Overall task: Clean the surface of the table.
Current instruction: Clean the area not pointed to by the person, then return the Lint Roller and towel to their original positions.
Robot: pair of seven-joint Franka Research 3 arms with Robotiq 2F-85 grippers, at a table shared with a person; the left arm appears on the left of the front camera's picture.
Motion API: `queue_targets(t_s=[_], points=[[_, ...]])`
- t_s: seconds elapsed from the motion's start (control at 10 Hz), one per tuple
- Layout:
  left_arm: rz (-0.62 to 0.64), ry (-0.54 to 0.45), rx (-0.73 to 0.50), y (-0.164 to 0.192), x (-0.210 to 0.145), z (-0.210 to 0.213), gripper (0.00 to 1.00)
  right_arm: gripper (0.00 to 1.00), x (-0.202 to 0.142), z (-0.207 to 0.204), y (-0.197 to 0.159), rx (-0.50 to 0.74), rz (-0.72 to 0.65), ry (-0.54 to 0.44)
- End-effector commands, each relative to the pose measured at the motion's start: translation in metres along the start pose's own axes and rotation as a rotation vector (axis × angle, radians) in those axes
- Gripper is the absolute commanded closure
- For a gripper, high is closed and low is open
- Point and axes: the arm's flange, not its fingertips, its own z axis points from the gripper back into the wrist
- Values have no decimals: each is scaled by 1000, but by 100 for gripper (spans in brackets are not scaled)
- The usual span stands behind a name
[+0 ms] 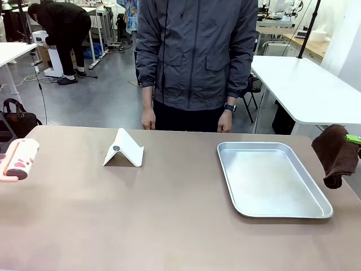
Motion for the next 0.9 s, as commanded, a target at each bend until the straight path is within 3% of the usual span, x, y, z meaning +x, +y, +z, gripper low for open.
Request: queue_targets(t_s=[0.0, 0.8], points=[[-12, -4, -7, -7, -4, -3, 78, 90, 1, 0, 7, 19, -15, -4], [-12, -4, -7, -7, -4, -3, 78, 90, 1, 0, 7, 19, -15, -4]])
